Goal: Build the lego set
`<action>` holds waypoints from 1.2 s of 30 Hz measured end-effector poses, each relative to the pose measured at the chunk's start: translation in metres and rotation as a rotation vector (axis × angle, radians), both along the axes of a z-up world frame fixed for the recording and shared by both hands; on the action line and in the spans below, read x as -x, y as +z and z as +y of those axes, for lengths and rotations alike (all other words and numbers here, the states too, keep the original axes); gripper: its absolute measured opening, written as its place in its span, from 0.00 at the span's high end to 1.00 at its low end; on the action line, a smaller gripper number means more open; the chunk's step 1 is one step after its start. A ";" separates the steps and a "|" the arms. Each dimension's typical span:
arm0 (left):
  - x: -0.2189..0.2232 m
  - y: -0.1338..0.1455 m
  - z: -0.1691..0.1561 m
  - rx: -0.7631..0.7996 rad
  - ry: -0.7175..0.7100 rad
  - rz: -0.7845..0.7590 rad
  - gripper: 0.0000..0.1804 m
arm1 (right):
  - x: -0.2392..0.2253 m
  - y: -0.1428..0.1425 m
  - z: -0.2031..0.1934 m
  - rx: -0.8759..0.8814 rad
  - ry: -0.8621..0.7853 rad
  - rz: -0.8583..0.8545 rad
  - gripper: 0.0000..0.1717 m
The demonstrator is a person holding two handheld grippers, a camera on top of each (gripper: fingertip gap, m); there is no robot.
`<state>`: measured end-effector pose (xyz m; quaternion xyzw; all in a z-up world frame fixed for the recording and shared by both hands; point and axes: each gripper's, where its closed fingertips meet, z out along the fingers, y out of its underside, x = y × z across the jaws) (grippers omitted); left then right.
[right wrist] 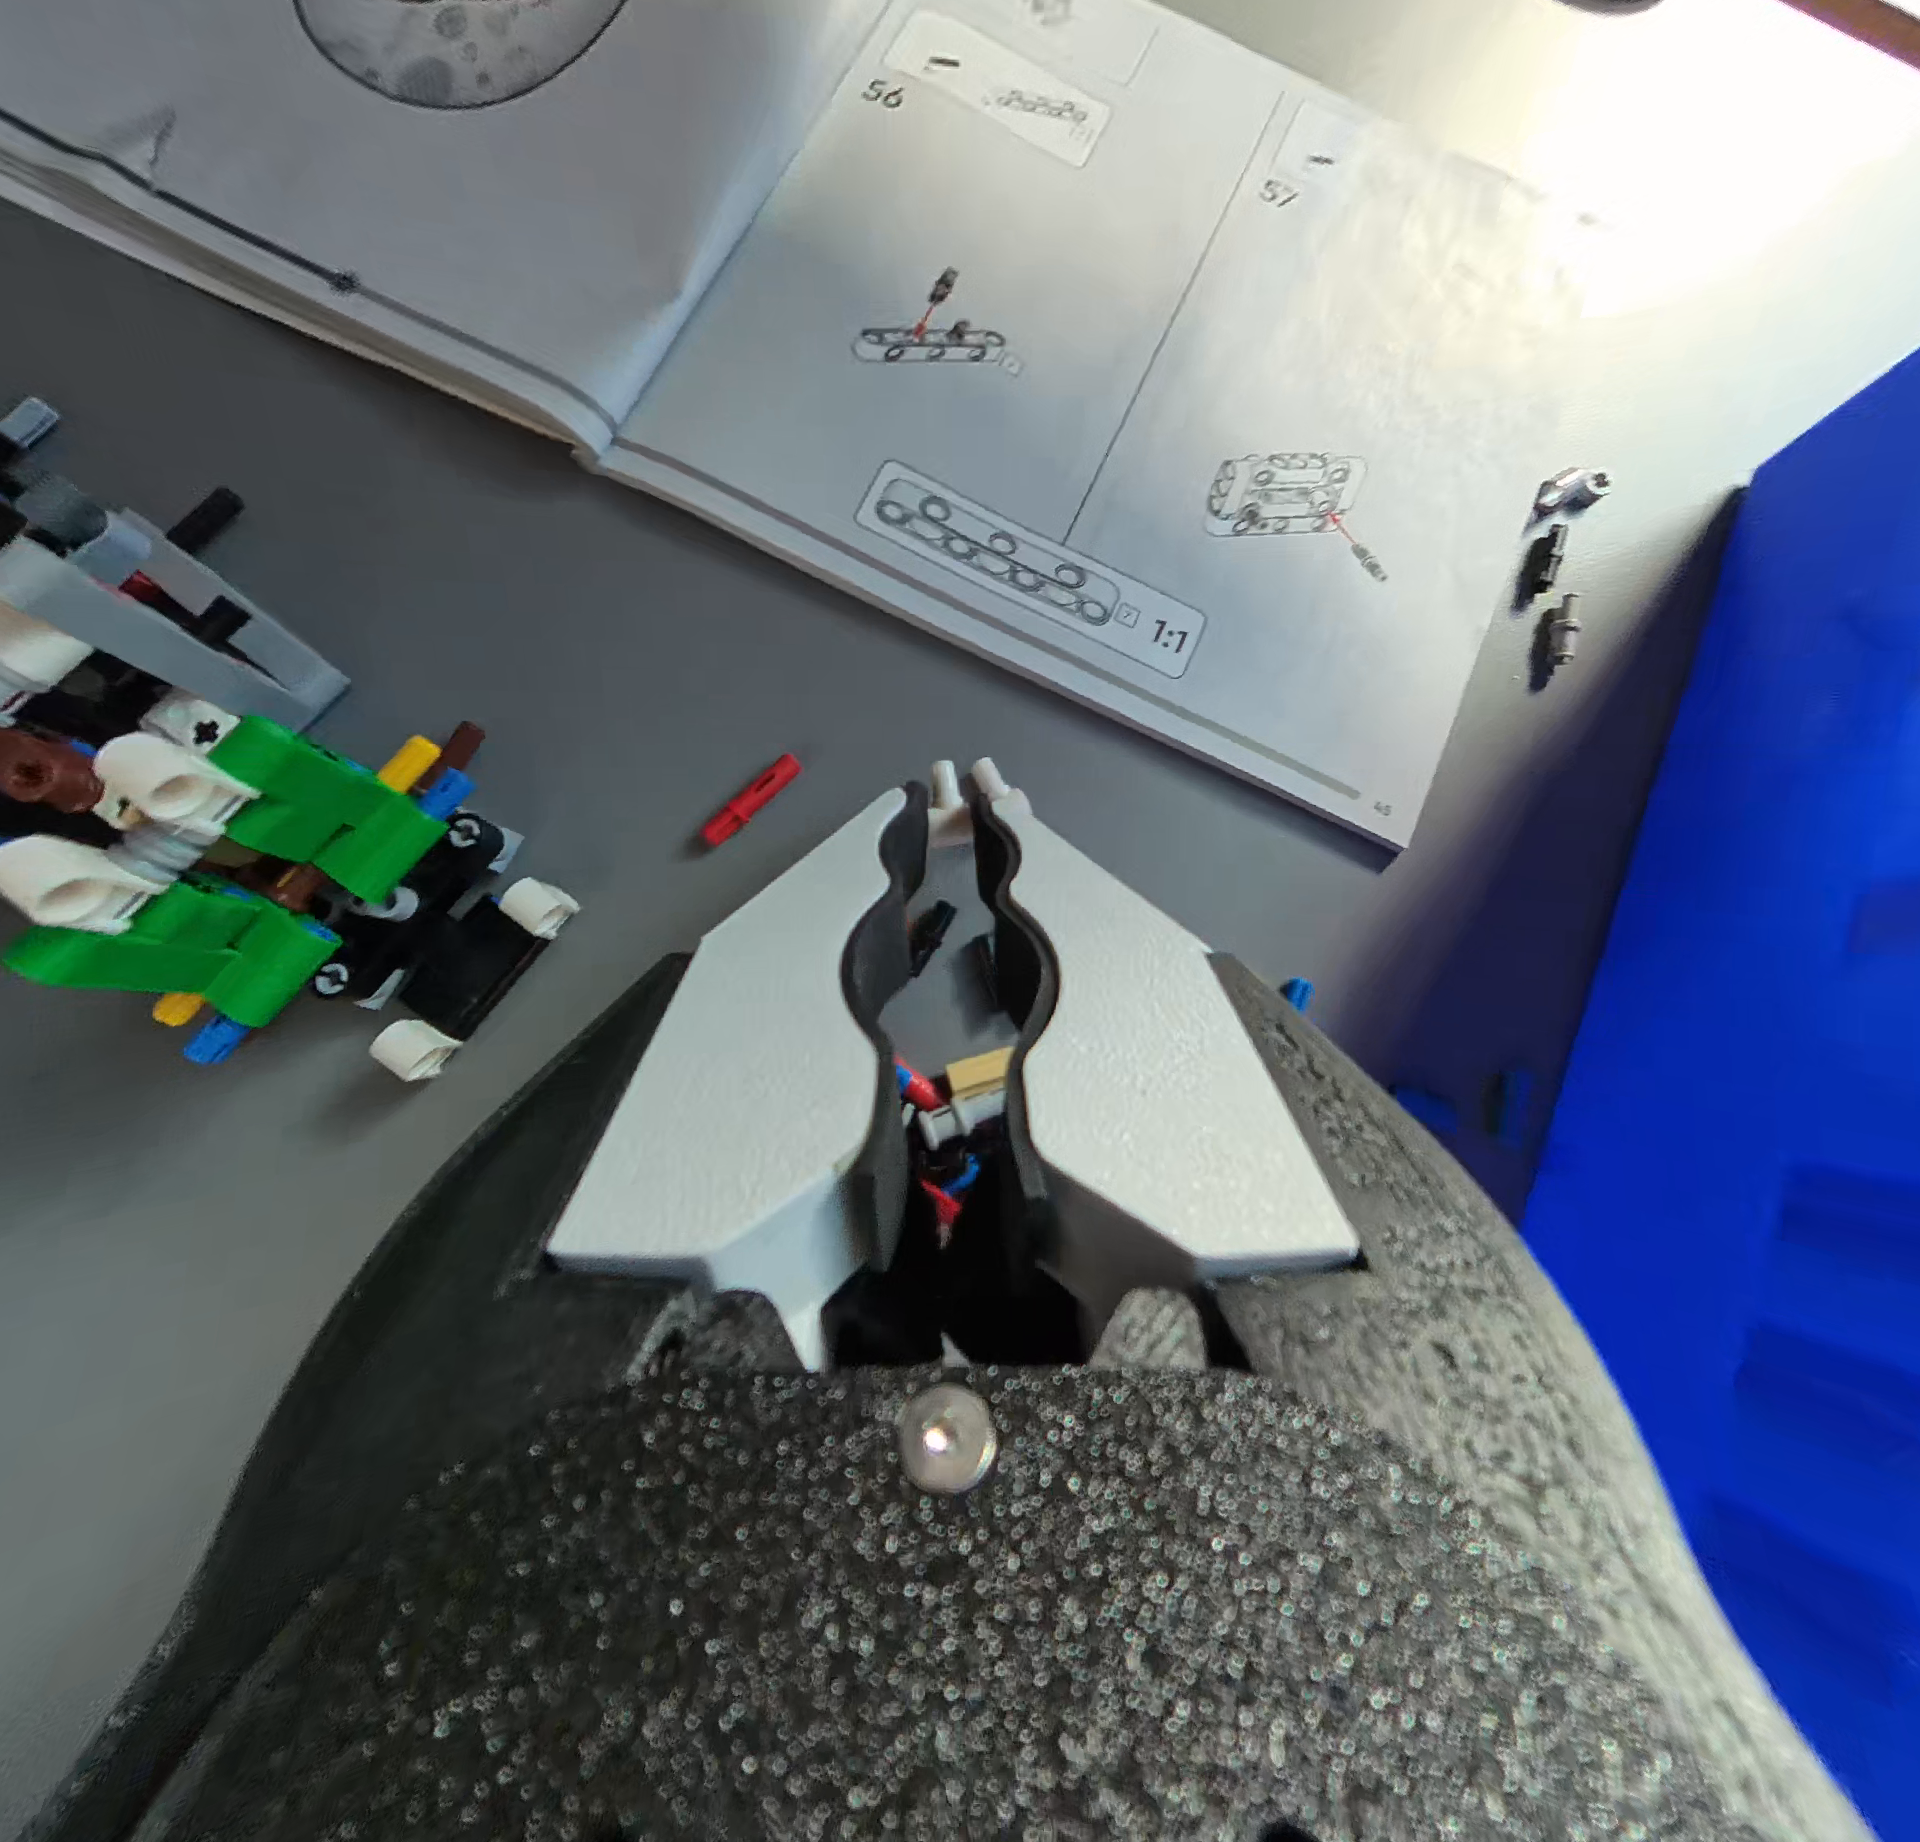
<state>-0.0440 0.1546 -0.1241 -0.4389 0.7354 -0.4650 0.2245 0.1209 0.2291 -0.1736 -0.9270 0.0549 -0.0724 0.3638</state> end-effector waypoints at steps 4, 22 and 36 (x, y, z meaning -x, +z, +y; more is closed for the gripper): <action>0.000 0.000 0.000 -0.006 0.000 -0.002 0.88 | -0.026 0.000 -0.005 0.007 -0.113 -0.020 0.96; -0.001 -0.002 -0.004 -0.010 -0.018 0.006 0.88 | -0.022 -0.011 -0.023 0.006 -0.146 0.057 0.90; 0.000 -0.002 -0.003 -0.013 -0.011 0.007 0.88 | -0.020 -0.004 0.005 -0.008 -0.100 0.036 0.92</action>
